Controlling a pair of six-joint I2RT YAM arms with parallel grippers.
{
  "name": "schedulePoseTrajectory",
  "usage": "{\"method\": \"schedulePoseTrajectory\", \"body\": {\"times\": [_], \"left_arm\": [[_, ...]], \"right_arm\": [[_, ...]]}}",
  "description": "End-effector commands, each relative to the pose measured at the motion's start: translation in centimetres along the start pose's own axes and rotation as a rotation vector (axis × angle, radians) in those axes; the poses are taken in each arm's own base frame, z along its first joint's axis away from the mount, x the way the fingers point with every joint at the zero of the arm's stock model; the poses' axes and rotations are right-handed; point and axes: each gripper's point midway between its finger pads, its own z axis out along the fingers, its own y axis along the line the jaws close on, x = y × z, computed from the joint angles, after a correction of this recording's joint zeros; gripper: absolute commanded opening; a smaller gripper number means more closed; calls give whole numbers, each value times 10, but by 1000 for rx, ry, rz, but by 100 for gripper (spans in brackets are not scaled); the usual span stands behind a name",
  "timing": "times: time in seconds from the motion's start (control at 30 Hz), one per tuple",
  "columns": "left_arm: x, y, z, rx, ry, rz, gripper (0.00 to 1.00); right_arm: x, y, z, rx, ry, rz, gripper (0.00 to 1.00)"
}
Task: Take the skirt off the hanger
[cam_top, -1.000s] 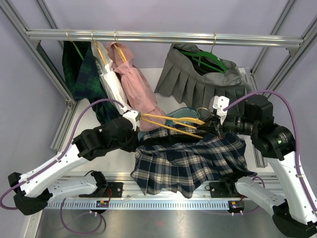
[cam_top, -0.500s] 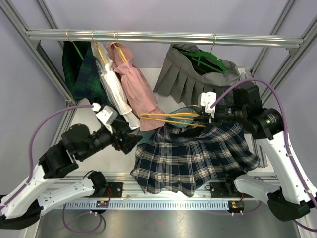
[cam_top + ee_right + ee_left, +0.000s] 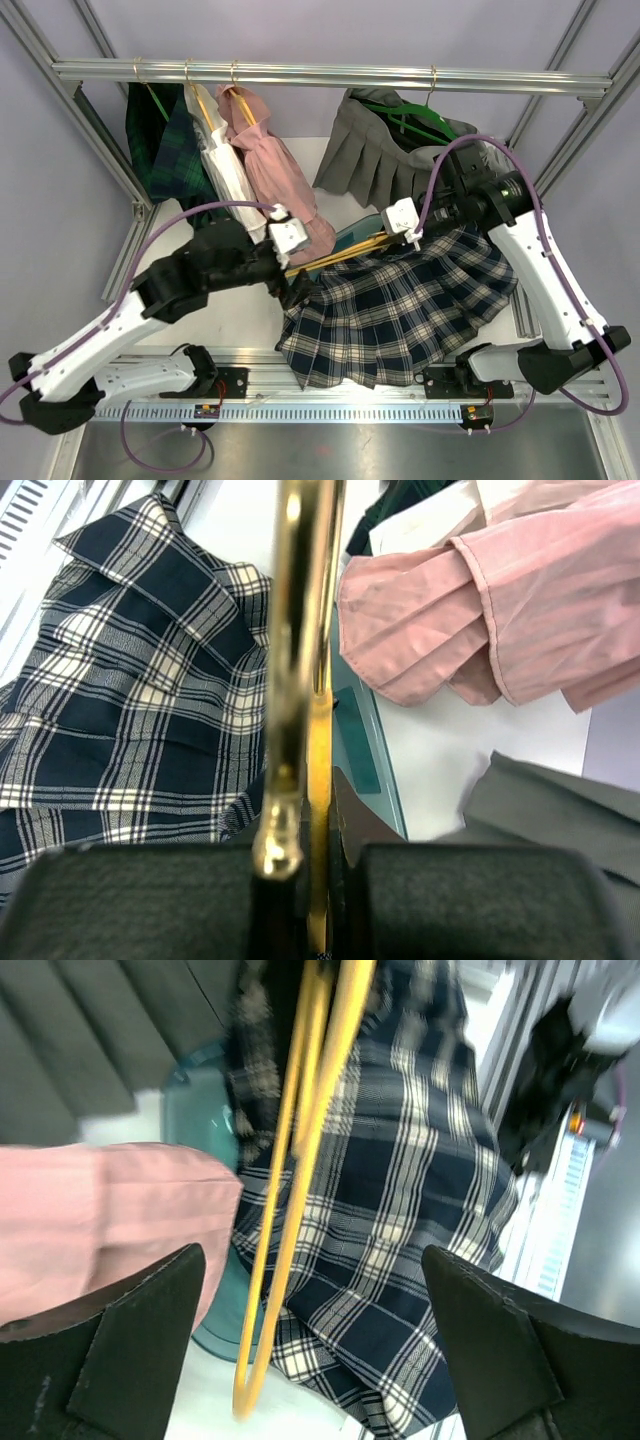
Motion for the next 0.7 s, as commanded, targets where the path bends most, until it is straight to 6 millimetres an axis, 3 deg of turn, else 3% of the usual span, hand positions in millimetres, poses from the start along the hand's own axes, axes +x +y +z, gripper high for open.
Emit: {"method": "schedulePoseTrajectory", "body": {"times": [0.0,0.13,0.27,0.3,0.33,0.47,0.53,0.57,0.6,0.63,0.67], "left_arm": [[-15,-11,21,81,-24,96,90],[0,-2,40,21,59,146,78],[11,8,46,-34,111,167,27],[13,8,47,-37,112,175,5],[12,9,46,-47,109,178,0],[10,10,41,-66,88,169,0],[9,8,38,-68,84,138,0],[7,7,34,-70,70,125,0],[9,6,34,-69,71,109,0],[9,5,32,-68,62,75,0],[9,2,31,-64,58,54,0]], "right_arm": [[-23,23,-7,-74,-70,4,0],[-25,26,-6,-73,-85,16,0],[-21,34,-3,-87,-89,37,0],[-20,35,-3,-88,-90,45,0],[-23,37,-3,-88,-98,48,0],[-26,38,-1,-80,-127,117,1],[-31,30,-1,-40,-145,223,11],[-32,32,0,-33,-148,358,25],[-36,19,0,14,-163,362,34],[-38,17,-3,46,-162,404,51],[-41,15,-5,73,-169,535,57]]}}
